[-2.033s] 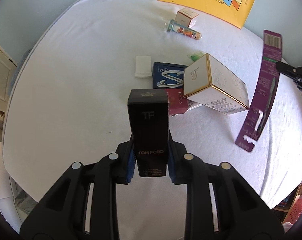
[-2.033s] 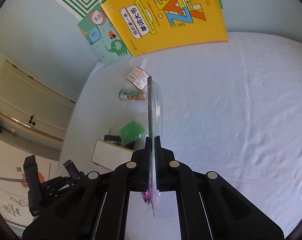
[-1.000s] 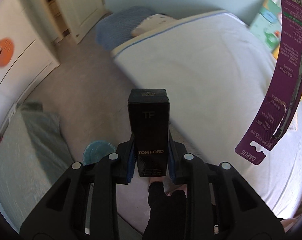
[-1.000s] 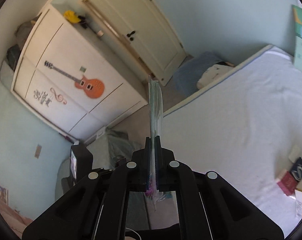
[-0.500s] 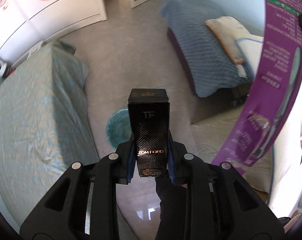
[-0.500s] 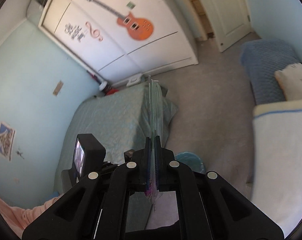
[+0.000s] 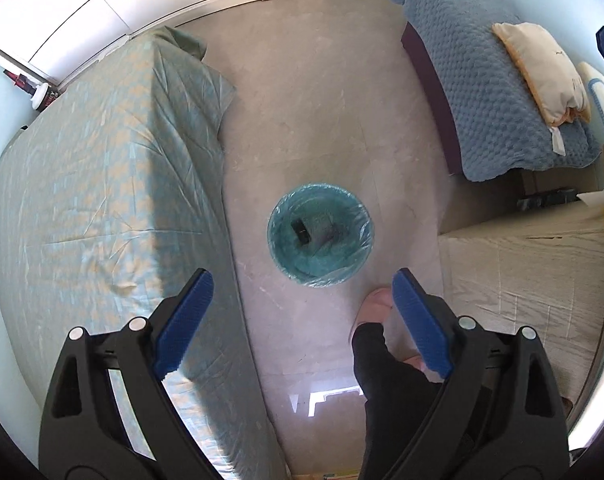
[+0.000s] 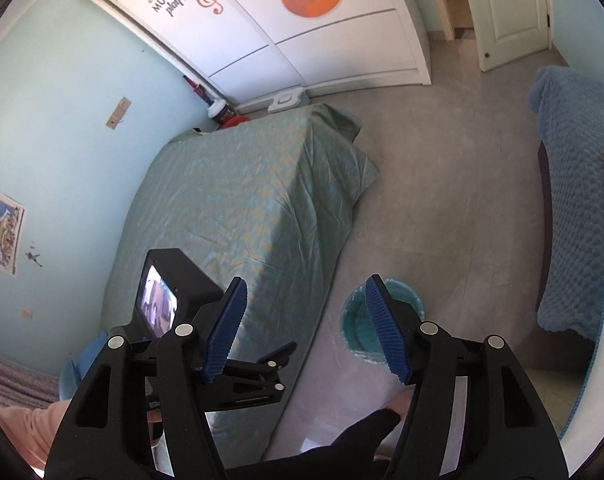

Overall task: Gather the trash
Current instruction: 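Open both tools to drop the items into the teal bin, then move both tools back over the bed toward the remaining boxes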

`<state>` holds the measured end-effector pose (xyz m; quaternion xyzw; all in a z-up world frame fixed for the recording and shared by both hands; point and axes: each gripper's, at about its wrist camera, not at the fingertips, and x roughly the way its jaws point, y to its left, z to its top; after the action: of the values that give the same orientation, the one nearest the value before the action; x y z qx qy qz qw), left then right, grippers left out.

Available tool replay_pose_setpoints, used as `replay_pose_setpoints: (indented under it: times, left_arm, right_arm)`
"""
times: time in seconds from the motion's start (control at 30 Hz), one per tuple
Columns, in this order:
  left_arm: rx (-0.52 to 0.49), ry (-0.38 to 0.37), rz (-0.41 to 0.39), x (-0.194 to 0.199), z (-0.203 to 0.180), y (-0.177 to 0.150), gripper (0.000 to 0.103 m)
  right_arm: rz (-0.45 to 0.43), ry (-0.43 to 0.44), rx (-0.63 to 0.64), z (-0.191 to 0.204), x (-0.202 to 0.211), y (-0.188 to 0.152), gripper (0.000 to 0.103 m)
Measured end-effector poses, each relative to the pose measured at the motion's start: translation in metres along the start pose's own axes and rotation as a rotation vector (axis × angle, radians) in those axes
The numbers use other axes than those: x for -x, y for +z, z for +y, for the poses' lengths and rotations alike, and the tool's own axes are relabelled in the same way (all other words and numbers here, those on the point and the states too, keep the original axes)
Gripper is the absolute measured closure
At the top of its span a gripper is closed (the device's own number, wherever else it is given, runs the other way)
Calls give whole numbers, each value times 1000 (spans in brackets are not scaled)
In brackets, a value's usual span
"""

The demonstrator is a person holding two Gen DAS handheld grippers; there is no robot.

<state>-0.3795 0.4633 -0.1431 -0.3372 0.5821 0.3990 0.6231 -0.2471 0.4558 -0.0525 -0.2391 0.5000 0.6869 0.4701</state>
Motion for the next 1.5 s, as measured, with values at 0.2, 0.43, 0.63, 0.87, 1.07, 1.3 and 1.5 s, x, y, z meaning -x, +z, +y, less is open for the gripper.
replay_pose_setpoints:
  times: [0.2,0.43,0.63,0.87,1.07,1.3,1.5]
  left_arm:
    - [10,-37,2,0,3,0,14]
    - [-75,-53,-64,25,-28,11,14]
    - [-218,-70,-140,58,-83,22,14]
    - [-416,-102,-203,85,-166,24,14]
    - [-583,-146,-233,105,-241,15,14]
    - [-778,-205,-242,118,-323,-11,14]
    - [-944,-248,-260,132,-390,-42,13]
  right_arm:
    - [-15,-9,-44,-14,3,-1,33]
    - [-96,-42,-99,-40,40,-13,26]
    - [-190,-111,-211,-73,91,-47,22]
    - [-319,-199,-342,-115,164,-103,19]
    - [-422,-289,-436,-145,230,-162,15]
    - [-522,-400,-558,-172,296,-246,14]
    - [-593,-476,-698,-187,338,-314,14]
